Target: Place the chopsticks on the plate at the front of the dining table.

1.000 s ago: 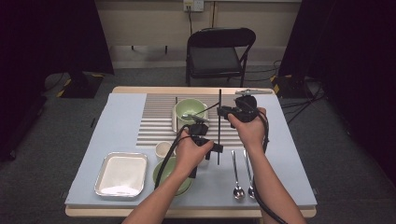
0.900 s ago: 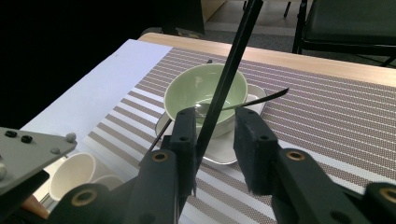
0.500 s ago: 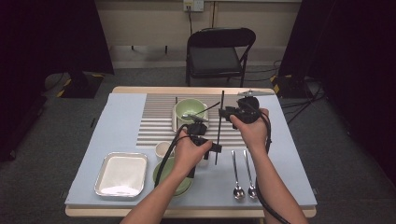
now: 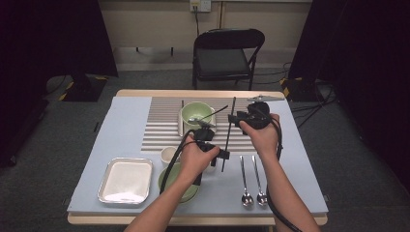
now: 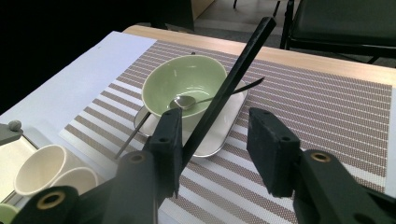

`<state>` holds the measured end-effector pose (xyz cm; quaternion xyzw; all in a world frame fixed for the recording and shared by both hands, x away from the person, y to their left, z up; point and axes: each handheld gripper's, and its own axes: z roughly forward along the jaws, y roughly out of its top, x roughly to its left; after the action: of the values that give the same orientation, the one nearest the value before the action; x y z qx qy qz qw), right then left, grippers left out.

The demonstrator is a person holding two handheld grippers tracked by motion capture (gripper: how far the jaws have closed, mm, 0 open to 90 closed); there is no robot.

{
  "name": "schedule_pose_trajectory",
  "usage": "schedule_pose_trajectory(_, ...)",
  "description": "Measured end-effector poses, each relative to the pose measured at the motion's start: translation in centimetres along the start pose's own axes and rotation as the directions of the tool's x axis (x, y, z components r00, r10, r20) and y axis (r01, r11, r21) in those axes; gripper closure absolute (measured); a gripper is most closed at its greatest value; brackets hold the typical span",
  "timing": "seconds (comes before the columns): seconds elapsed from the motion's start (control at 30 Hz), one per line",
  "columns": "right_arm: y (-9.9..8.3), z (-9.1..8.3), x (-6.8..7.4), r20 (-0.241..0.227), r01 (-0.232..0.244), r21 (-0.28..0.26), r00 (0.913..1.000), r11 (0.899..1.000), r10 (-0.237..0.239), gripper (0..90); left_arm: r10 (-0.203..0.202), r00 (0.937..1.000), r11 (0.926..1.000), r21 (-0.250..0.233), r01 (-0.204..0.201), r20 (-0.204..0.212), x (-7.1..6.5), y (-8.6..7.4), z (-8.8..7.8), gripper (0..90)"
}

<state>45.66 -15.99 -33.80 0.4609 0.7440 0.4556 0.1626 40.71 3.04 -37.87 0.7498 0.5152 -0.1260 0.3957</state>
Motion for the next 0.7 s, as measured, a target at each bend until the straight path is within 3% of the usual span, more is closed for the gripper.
schedule_pose_trajectory(0.3,0.04,0.16,0.07,0.007,0.028,-0.008,0.9996,1.0,-0.028,50.0,-0.001,1.0,1.0,0.004,0.001,0.005,0.05,-0.01,-0.06,86.5)
schedule_pose_trajectory(0.33,-0.01,0.21,0.06,0.005,0.045,-0.018,0.999,0.999,-0.045,48.5,0.005,1.0,0.9999,0.009,-0.005,0.005,0.1,0.0,-0.09,86.6)
schedule_pose_trajectory(0.7,0.46,-0.16,0.35,-0.016,0.057,-0.068,0.9982,0.996,-0.058,39.0,0.006,1.0,0.9998,0.02,-0.006,0.003,0.35,0.06,-0.07,86.6)
